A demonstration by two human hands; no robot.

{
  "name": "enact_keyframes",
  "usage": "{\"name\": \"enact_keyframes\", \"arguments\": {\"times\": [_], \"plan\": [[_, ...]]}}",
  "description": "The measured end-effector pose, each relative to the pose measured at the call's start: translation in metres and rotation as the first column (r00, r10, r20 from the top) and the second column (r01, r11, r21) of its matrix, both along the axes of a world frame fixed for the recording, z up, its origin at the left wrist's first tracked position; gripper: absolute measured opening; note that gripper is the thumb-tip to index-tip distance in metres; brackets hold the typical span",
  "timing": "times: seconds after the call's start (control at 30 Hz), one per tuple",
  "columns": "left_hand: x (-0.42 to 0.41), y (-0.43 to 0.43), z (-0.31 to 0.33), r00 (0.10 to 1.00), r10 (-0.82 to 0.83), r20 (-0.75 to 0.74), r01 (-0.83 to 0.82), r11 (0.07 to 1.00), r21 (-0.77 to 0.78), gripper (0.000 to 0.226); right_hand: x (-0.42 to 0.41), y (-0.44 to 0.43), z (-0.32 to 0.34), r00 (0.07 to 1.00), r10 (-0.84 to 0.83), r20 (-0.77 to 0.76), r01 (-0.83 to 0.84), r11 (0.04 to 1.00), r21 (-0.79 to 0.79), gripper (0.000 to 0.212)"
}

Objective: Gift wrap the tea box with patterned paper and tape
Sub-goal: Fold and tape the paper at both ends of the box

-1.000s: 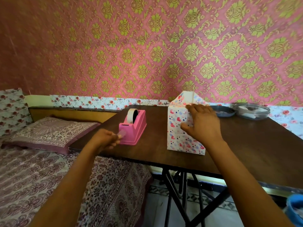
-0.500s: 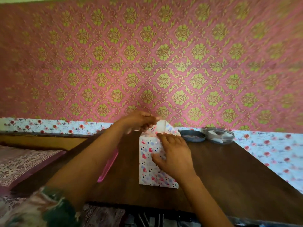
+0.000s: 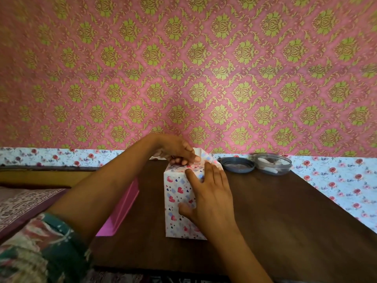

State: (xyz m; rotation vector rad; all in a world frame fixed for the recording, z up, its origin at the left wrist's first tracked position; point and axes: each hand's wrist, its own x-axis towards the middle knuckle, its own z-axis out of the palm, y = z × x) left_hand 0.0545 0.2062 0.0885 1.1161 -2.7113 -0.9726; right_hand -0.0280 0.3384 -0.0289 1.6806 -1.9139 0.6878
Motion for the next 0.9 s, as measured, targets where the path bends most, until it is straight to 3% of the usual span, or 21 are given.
{"name": "enact_keyframes", "arguments": {"times": [0.2, 0.33, 0.43, 0.53, 0.6, 0.63, 0.7, 0.8, 0.9], "plan": [[-0.006, -0.006, -0.001, 0.996, 0.006, 0.094, -0.002, 0.999, -0.041, 0.024, 0.007, 0.004, 0.01, 1.0, -0.015, 0.026, 0.014, 0.999, 0.042, 0.091], [-0.018, -0.003, 0.005, 0.968, 0.035, 0.25, -0.016, 0.997, -0.078, 0.027, 0.002, 0.011, 0.014, 0.998, 0.045, 0.051, -0.053, 0.985, 0.165, 0.083], [-0.033, 0.004, 0.016, 0.887, 0.117, 0.446, -0.039, 0.983, -0.18, 0.034, 0.005, 0.013, 0.015, 1.0, -0.011, -0.007, 0.012, 0.996, 0.089, 0.089], [-0.049, 0.019, 0.025, 0.735, 0.235, 0.636, 0.079, 0.902, -0.425, 0.052, 0.01, 0.01, 0.023, 0.996, -0.062, -0.064, 0.067, 0.994, 0.089, 0.091], [-0.047, 0.03, 0.027, 0.686, 0.355, 0.635, 0.112, 0.811, -0.575, 0.05, 0.008, 0.012, 0.022, 0.997, -0.027, -0.076, 0.033, 0.996, 0.077, 0.088], [-0.043, 0.031, 0.026, 0.669, 0.377, 0.64, 0.094, 0.812, -0.576, 0.054, 0.006, 0.014, 0.022, 0.998, -0.004, -0.058, 0.009, 0.996, 0.091, 0.086], [-0.031, 0.019, 0.016, 0.703, 0.355, 0.617, -0.052, 0.89, -0.454, 0.061, 0.001, 0.014, 0.016, 0.998, 0.043, -0.039, -0.035, 0.979, 0.199, 0.082], [-0.011, -0.002, -0.005, 0.818, 0.34, 0.464, -0.203, 0.925, -0.32, 0.065, 0.0, 0.014, 0.017, 0.998, 0.062, -0.022, -0.055, 0.974, 0.218, 0.082], [0.004, -0.008, -0.015, 0.901, 0.32, 0.292, -0.287, 0.946, -0.151, 0.053, 0.0, 0.017, 0.017, 0.997, 0.071, -0.022, -0.065, 0.971, 0.231, 0.083]]}}
